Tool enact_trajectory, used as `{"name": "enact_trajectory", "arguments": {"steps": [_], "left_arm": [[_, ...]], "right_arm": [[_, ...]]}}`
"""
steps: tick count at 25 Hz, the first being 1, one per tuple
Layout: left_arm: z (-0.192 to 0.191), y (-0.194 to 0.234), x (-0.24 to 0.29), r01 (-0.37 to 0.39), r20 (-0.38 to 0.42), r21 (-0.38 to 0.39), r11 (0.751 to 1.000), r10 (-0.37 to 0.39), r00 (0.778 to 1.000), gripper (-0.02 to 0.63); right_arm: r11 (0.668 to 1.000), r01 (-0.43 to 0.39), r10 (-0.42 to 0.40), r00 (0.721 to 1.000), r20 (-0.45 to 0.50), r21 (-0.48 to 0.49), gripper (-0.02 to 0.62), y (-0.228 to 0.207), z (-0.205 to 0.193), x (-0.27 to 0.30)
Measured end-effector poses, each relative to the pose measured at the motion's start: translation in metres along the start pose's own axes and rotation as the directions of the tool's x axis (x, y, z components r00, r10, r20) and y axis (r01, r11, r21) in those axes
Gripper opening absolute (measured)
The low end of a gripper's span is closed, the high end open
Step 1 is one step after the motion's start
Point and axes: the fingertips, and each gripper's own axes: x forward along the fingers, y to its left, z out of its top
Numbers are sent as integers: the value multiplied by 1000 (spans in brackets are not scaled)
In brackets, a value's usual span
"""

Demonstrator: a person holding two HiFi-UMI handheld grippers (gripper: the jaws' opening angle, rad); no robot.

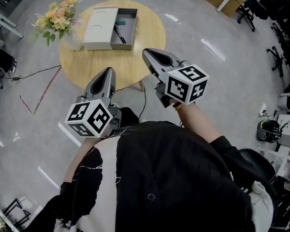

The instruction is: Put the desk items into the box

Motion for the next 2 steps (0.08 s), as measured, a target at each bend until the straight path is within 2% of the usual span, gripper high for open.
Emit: {"name": "enact_trajectory", "arguments": {"steps": [2], "left_arm": [[-1,0,0,1,-1,-2,1000,-1,1000,9]], "right_arm": [[1000,1,-1,1000,-3,1,5,0,-2,0]]}}
